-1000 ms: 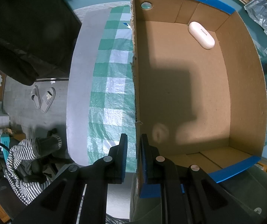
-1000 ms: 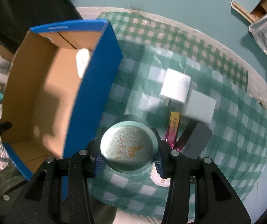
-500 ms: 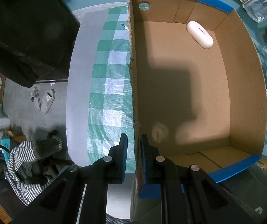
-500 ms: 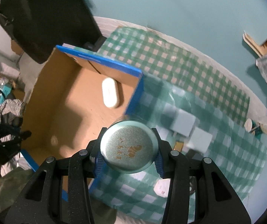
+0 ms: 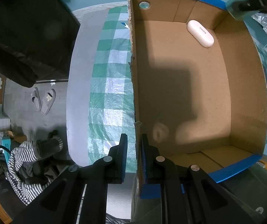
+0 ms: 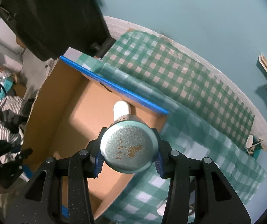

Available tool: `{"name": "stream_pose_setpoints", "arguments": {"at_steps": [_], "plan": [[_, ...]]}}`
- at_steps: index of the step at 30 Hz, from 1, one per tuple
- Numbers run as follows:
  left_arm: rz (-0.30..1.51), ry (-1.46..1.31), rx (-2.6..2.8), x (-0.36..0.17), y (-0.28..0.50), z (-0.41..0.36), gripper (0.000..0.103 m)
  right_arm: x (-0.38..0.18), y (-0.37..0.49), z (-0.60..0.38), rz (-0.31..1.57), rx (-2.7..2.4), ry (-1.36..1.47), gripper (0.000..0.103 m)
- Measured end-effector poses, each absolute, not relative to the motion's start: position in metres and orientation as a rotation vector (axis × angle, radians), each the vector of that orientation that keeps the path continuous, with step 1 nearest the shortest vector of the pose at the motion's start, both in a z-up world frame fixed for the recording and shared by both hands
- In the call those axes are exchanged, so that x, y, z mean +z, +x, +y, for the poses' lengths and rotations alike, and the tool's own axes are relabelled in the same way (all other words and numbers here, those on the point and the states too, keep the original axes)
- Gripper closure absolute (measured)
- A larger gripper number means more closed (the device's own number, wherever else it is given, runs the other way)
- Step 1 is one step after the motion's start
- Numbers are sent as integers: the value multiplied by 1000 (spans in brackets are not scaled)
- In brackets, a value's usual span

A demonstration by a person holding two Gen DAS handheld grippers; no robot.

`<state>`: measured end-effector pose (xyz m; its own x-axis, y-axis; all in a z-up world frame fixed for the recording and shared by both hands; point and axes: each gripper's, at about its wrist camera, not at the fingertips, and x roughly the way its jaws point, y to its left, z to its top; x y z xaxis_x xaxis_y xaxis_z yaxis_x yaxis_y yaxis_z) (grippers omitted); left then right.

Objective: Organize rigid objects
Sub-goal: 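Carry the teal tin into the box beside the earbud case, release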

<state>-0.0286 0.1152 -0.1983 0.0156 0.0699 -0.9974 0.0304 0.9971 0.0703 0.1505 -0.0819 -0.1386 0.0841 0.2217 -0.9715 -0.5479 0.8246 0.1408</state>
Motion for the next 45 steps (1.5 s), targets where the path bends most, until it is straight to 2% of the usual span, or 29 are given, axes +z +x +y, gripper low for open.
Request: {"name": "stream_pose_setpoints", "arguments": {"at_steps": [21,38,45], "plan": [[1560,72,32,-197,-29,118,89,-189,165,-60,1444,535,-362,59],[1561,69,36,-198,-30,117,89,-185,167,-64,1426,514,-345,55],[1561,72,35,-199,-31,117,89,-159,166,-70,1384,519,-283,54]]}}
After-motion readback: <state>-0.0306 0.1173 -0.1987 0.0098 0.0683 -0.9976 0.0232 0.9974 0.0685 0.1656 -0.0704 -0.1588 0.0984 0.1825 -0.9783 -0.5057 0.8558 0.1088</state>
